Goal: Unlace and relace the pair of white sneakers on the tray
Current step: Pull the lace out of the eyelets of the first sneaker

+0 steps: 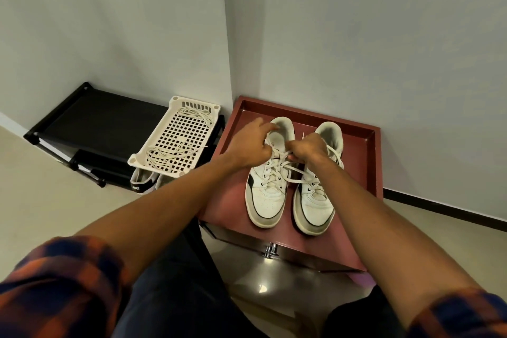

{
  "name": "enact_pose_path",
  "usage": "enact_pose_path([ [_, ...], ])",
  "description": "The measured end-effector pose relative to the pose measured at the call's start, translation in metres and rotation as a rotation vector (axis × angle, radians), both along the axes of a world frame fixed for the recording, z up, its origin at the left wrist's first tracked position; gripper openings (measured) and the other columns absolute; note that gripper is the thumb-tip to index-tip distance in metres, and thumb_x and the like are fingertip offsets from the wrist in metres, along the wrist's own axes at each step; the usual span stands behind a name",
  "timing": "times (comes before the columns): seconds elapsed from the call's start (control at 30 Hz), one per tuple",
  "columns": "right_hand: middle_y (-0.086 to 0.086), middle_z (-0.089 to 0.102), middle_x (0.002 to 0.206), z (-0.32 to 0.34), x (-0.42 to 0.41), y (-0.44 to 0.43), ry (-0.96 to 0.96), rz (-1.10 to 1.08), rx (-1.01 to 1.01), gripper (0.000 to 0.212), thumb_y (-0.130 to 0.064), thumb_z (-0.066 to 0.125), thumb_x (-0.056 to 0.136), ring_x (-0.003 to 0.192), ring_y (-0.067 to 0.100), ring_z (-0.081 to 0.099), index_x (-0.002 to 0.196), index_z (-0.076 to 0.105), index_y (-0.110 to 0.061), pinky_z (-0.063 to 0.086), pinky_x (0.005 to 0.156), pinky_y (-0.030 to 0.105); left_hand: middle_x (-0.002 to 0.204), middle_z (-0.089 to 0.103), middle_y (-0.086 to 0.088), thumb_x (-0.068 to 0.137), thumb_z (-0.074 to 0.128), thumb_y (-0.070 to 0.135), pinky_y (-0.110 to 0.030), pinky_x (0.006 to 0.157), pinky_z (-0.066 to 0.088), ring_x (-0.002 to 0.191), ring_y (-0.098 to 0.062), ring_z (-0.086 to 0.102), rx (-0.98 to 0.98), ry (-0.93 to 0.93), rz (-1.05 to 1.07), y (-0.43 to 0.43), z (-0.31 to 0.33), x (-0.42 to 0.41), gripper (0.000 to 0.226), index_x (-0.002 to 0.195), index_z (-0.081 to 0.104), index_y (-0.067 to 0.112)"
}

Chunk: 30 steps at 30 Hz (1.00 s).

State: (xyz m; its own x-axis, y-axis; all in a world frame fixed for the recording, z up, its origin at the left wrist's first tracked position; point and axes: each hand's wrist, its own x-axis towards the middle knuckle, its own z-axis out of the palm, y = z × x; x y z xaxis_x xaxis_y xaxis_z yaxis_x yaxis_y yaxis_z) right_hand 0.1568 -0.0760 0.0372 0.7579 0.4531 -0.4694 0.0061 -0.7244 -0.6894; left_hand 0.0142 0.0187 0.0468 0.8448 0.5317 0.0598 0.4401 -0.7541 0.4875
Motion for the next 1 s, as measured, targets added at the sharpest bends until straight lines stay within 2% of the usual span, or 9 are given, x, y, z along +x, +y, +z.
enact_pose_path([
  [0.17,0.006,0.074,0.062,-0.002,0.000,0.000,0.028,-0.012,0.026,0.020,-0.018,0.078,0.080,0.055,0.017,0.074,0.090,0.072,-0.002,0.065,0.070,0.036,0.120,0.056,-0.005,0.091,0.058,0.026,-0.038,0.078,0.052,0.108,-0.025,0.056,0.176,0.332,-0.069,-0.022,-0.005,0.030,0.026,0.110,0.069,0.012],
  [0.23,0.005,0.074,0.062,-0.001,-0.001,-0.001,0.021,-0.019,0.028,0.017,-0.016,0.075,0.080,0.054,0.016,0.073,0.089,0.071,-0.003,0.064,0.066,0.033,0.114,0.057,-0.004,0.093,0.059,0.023,-0.038,0.075,0.052,0.102,-0.025,0.057,0.173,0.285,-0.105,-0.018,-0.013,0.029,0.021,0.103,0.071,0.009],
  [0.4,0.007,0.073,0.061,-0.002,0.002,-0.001,0.104,-0.062,0.058,0.021,-0.012,0.077,0.080,0.057,0.019,0.074,0.095,0.069,0.001,0.065,0.071,0.036,0.110,0.053,0.006,0.089,0.073,0.027,-0.027,0.079,0.048,0.092,-0.013,0.057,-0.142,-0.077,-0.043,-0.004,-0.027,0.002,0.018,0.100,0.079,0.013],
  [0.57,0.010,0.071,0.057,0.000,0.002,0.006,0.186,-0.067,0.078,0.020,-0.001,0.074,0.078,0.054,0.019,0.072,0.096,0.069,0.006,0.064,0.067,0.033,0.116,0.050,0.006,0.085,0.078,0.017,-0.028,0.081,0.054,0.102,-0.014,0.059,-0.287,-0.275,0.097,-0.009,-0.033,-0.021,0.014,0.097,0.080,0.010],
  [0.63,0.010,0.071,0.058,-0.002,0.000,0.007,0.182,-0.073,0.084,0.020,-0.001,0.073,0.078,0.051,0.017,0.070,0.096,0.070,0.007,0.062,0.059,0.027,0.111,0.053,0.003,0.085,0.077,0.013,-0.024,0.083,0.054,0.101,-0.015,0.060,-0.380,-0.292,0.166,-0.010,-0.030,-0.021,0.013,0.095,0.079,0.006],
  [0.73,0.008,0.072,0.059,-0.003,-0.004,0.004,0.153,-0.083,0.083,0.014,-0.005,0.073,0.080,0.050,0.014,0.068,0.091,0.072,0.003,0.062,0.064,0.029,0.097,0.065,0.003,0.087,0.074,0.011,-0.011,0.078,0.048,0.089,-0.010,0.063,-0.467,-0.287,0.219,-0.008,-0.027,-0.023,0.009,0.094,0.079,0.007],
  [0.83,0.006,0.070,0.055,-0.003,0.003,-0.001,0.173,-0.121,0.094,0.011,-0.001,0.074,0.080,0.047,0.013,0.066,0.090,0.071,0.003,0.055,0.049,0.022,0.084,0.073,0.005,0.088,0.073,0.010,-0.030,0.082,0.054,0.077,-0.007,0.067,-0.639,-0.420,0.429,0.006,-0.027,-0.030,0.009,0.087,0.079,0.016],
  [0.9,0.006,0.070,0.056,-0.003,0.007,-0.003,0.148,-0.127,0.094,0.012,-0.003,0.076,0.080,0.049,0.013,0.067,0.090,0.072,0.003,0.054,0.047,0.021,0.080,0.072,0.001,0.089,0.071,0.010,-0.030,0.080,0.053,0.070,-0.007,0.064,-0.722,-0.411,0.530,0.018,-0.026,-0.039,0.008,0.094,0.078,0.010],
  [1.0,0.008,0.073,0.064,-0.002,0.004,-0.001,0.104,-0.090,0.093,0.013,-0.008,0.079,0.080,0.053,0.014,0.070,0.086,0.071,0.002,0.061,0.058,0.025,0.079,0.071,0.002,0.091,0.069,0.016,-0.024,0.075,0.049,0.068,-0.003,0.060,-0.503,-0.165,0.452,0.023,-0.026,-0.050,0.010,0.093,0.078,0.012],
])
